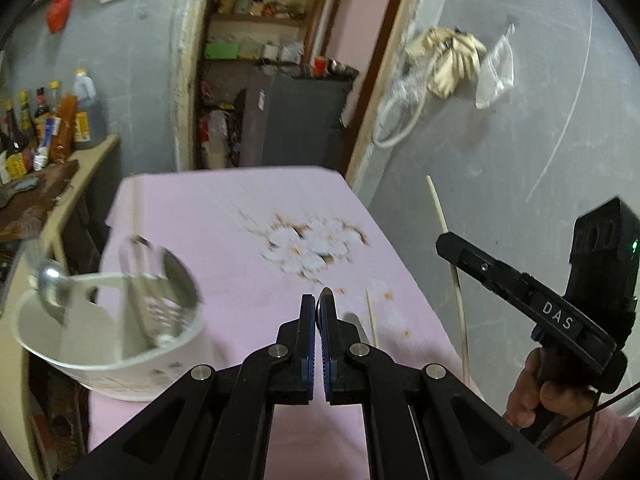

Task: Organize utensils
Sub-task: 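Lift the chopstick and knife and carry both over the caddy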

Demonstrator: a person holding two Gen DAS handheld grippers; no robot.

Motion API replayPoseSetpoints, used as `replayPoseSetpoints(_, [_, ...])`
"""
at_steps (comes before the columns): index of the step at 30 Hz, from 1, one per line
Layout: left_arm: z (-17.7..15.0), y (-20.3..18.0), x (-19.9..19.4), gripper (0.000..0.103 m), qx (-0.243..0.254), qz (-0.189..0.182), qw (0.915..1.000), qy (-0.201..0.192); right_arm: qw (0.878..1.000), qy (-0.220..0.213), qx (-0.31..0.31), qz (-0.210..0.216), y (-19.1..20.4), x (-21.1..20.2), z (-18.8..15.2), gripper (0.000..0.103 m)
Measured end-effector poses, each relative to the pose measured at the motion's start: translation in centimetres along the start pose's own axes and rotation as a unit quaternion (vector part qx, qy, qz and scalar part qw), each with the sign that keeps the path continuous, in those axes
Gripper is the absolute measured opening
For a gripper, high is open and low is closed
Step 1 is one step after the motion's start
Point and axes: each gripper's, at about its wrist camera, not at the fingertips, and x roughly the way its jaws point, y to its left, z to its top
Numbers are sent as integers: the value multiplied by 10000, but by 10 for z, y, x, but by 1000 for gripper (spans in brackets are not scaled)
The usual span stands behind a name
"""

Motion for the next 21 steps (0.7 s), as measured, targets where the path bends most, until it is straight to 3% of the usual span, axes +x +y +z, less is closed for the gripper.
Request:
replayPoseSetpoints(6, [18,31,-40,3,-176,139,9991,-371,9981,-441,150,413,33,10,7,4])
replayPoseSetpoints(14, [39,67,-79,3,-266,598,9956,-667,9947,-756,-515,478,97,35,13,4])
replayPoseSetpoints(21, [54,103,-108,3,-414,1060,9870,-1131,9880,-1048,-758,845,142,58,22,4])
